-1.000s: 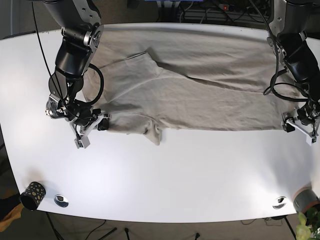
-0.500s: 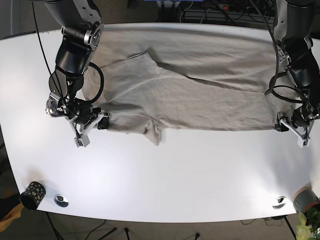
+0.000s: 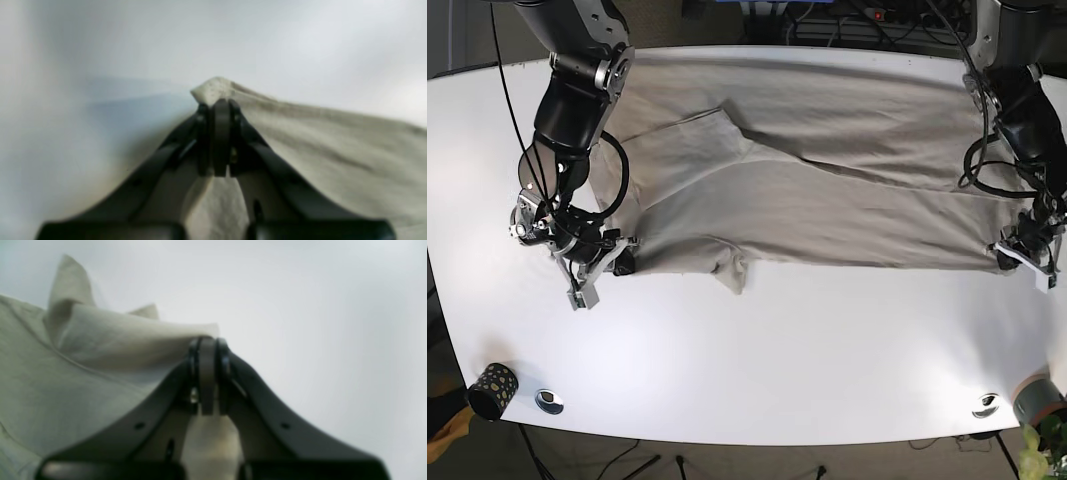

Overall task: Fold the T-shirt properly
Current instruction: 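Lift and fold the grasped edge over the shirt with both grippers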

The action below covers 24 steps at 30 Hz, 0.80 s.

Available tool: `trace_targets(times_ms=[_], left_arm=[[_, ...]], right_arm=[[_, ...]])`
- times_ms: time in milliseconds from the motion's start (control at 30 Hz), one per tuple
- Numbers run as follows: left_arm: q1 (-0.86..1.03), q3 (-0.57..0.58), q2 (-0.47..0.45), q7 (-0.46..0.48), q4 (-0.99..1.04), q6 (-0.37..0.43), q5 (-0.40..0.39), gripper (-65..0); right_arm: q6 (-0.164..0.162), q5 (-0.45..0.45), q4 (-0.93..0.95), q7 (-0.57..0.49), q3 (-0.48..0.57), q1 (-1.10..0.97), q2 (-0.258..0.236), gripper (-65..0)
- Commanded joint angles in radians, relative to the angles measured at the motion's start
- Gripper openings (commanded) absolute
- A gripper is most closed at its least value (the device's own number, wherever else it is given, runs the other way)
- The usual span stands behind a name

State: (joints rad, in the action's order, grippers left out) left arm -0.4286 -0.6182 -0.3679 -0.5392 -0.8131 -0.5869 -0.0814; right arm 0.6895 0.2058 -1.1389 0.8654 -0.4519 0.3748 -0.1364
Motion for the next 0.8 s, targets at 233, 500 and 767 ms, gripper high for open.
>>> trace_targets(times_ms=[233,500,767], left_arm=[[0.086,0.031,0.037,-0.098,-0.368,-0.005,-0.088,-65.0],[0.187,0.004,0.071,-0.189,-0.607,-0.005,-0.09,-65.0],[0.308,-0.002,0.1,-0.215,-0.742,-0.005,-0.09,-65.0]], right_arm=[[0.009,0.024,-0.255,0.117,-0.002,-0.024,-0.038,-65.0],[0.009,0.024,-0.502,0.265,-0.003,-0.089,-0.039,-65.0],[0.009,0.024,-0.725,0.309,-0.005,-0.247,-0.033,-65.0]])
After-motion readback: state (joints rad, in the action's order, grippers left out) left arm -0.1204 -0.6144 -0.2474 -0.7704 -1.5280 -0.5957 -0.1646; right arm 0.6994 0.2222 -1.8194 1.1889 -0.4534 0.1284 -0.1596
